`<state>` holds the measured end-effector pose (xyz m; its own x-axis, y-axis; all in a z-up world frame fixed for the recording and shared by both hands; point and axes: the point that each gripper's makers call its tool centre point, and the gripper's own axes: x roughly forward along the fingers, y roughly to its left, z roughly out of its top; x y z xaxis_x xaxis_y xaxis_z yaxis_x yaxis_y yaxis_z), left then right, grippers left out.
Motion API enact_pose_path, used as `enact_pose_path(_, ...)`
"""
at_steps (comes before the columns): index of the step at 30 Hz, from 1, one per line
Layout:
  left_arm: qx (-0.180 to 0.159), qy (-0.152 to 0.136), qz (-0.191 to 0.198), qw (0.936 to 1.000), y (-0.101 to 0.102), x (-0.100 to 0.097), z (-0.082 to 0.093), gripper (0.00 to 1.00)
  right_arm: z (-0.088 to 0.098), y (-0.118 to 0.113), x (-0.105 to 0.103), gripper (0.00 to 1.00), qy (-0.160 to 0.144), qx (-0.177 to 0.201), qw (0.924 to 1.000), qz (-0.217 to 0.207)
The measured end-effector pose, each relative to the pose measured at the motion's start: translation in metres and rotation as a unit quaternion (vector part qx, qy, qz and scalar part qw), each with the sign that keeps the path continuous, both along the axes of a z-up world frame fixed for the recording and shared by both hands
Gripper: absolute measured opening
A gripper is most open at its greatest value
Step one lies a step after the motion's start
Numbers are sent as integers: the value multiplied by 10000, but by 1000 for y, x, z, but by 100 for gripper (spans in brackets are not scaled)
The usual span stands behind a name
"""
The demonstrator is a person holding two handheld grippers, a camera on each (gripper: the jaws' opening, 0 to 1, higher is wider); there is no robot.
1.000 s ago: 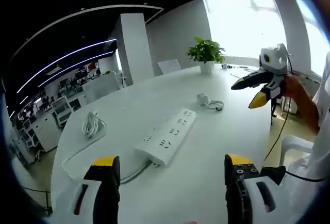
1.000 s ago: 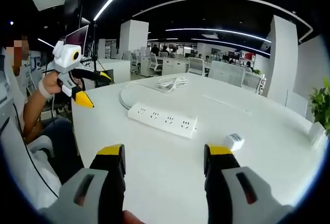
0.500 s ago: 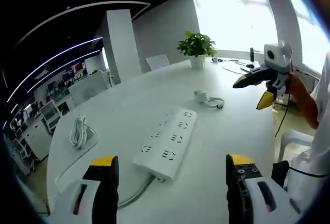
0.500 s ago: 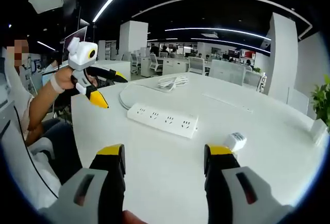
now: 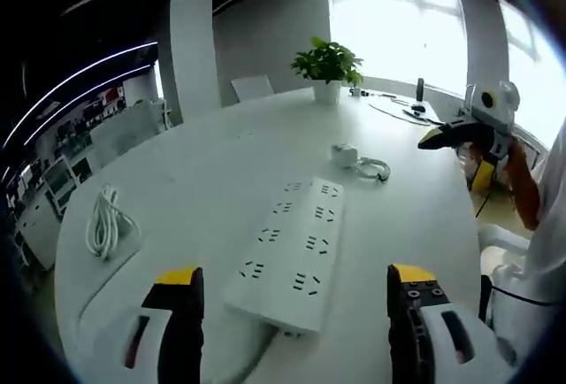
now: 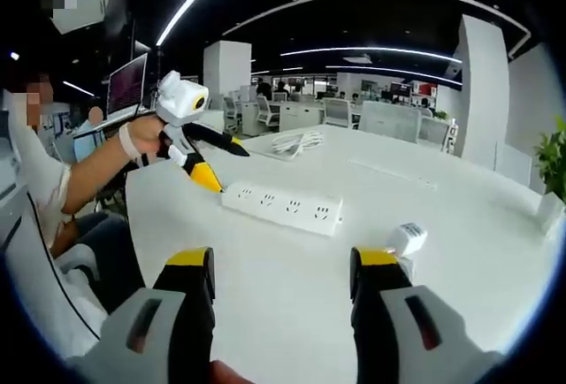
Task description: Straighten the power strip on the desk, plug the charger into it
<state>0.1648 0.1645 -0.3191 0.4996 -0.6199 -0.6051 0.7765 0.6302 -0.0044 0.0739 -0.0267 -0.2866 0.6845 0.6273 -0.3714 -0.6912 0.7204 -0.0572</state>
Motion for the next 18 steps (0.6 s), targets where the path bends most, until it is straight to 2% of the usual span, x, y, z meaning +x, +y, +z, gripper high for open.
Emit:
enact_pose_path(9,225,82,-163,9996,-5,10,-11,87,-1,-2,0,62,38,33,10000,-26)
enact_pose_path(18,767,405,-596,9945,-16,22,-38,87,-1,-3,-2,62,117,165,9998,-7)
